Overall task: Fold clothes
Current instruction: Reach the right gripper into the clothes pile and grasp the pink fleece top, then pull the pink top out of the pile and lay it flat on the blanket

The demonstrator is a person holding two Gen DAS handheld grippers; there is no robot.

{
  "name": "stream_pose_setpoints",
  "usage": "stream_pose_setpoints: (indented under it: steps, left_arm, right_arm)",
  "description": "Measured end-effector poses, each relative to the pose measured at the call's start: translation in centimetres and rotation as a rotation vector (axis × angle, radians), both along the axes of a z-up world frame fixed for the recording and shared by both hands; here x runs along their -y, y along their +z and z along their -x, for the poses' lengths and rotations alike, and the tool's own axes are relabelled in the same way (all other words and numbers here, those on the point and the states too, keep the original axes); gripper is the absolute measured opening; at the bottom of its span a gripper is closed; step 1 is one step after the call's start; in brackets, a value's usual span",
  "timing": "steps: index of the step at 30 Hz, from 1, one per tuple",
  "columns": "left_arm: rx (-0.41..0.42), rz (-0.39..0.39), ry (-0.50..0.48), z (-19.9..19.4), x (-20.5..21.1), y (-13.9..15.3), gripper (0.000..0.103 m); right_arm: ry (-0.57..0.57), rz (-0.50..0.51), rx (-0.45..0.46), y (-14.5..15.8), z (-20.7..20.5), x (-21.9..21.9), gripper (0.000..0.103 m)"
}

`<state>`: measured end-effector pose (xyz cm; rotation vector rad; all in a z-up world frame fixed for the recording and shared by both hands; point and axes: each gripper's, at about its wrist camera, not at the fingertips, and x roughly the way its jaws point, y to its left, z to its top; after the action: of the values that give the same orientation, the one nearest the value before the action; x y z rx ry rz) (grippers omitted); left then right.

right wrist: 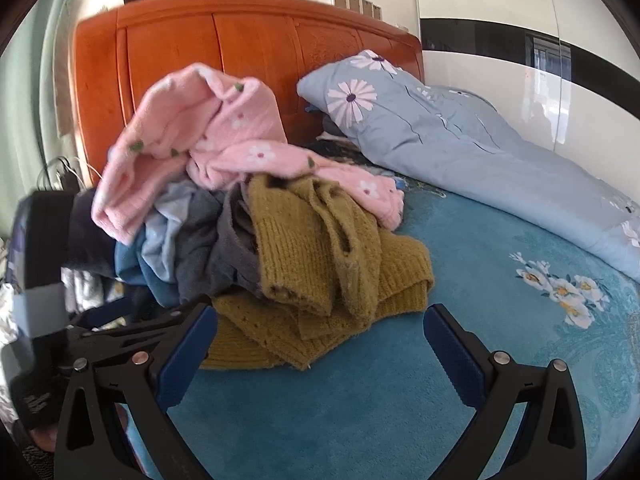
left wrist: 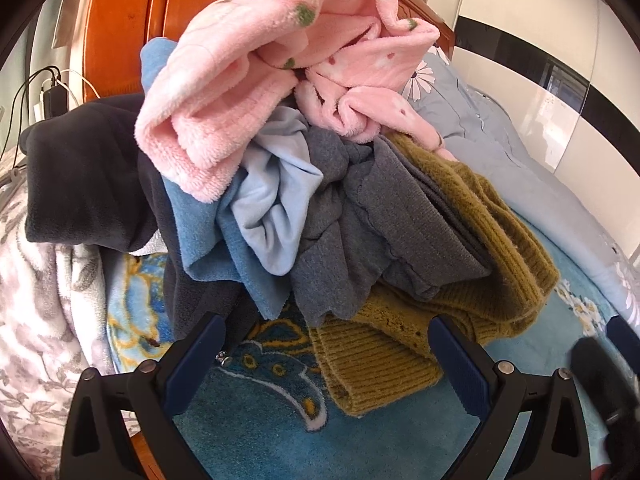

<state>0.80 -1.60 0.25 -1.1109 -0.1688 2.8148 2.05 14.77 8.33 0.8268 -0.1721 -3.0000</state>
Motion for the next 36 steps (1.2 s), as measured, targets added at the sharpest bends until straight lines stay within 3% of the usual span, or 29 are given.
stream_pose_setpoints:
  steps: [4, 7, 10, 12, 16, 17, 18, 20, 21, 23, 25, 28, 31, 34, 36]
  left_arm:
    - [-0.030, -0.021, 0.035, 0.4, 0.8, -0.1, 0.103]
    - [-0.033, -0.115, 0.026, 0.9, 2.0, -0.1, 0.103]
    - [-0.032, -0.177, 0.008, 1.2, 3.2, 0.0, 0.103]
    - [-0.034, -0.173, 0.019, 1.4, 3.6, -0.1, 0.103]
    - [-0.026, -0.136, 0.055, 1.8, 4.1, -0.5, 0.103]
    - [-0.025, -0.143, 0.061, 2.0, 4.4, -0.5, 0.103]
    - [-0.023, -0.151, 0.068, 2.2, 4.7, -0.6, 0.103]
    - [-0.019, -0.166, 0.081, 2.6, 5.2, -0.7, 0.103]
    - [-0.017, -0.173, 0.087, 2.8, 5.5, -0.8, 0.103]
    - [-0.020, -0.187, 0.095, 3.0, 6.0, -0.8, 0.103]
    - [-0.024, -0.199, 0.100, 3.2, 6.4, -0.8, 0.103]
    - [-0.022, -0.206, 0.097, 3.8, 6.7, -1.1, 0.103]
    - [-0.010, -0.198, 0.085, 4.4, 6.5, -1.6, 0.103]
    - [-0.013, -0.194, 0.057, 4.8, 5.5, -1.3, 0.103]
    - [-0.021, -0.197, 0.031, 4.9, 4.8, -0.7, 0.103]
  right_arm:
    - [-0.038, 0.173, -0.155, 3.6, -0.5, -2.9, 0.103]
    - [0.056, 0.326, -0.168, 7.9, 2.6, -3.6, 0.103]
    - [0.238, 0.364, -0.077, 11.4, 7.8, 0.0, 0.103]
    - [0.346, 0.341, -0.007, 12.5, 11.4, 3.9, 0.103]
    - [0.407, 0.184, 0.167, 10.7, 17.2, 12.4, 0.098]
    - [0.410, 0.186, 0.241, 9.7, 18.7, 13.4, 0.083]
    - [0.416, 0.192, 0.308, 8.7, 19.8, 14.2, 0.059]
    - [0.396, 0.236, 0.408, 7.0, 21.5, 14.1, 0.029]
    - [0.373, 0.259, 0.438, 6.5, 22.2, 13.9, 0.023]
    - [0.318, 0.331, 0.440, 6.6, 22.6, 12.4, 0.011]
    - [0.275, 0.365, 0.403, 7.9, 22.1, 10.0, 0.009]
    - [0.217, 0.365, 0.299, 12.3, 19.3, 4.3, 0.008]
    - [0.094, 0.368, 0.171, 17.6, 14.6, -3.3, 0.008]
    - [-0.046, 0.432, 0.038, 22.1, 8.3, -11.2, 0.007]
    - [-0.148, 0.412, -0.016, 24.5, 3.7, -15.3, 0.007]
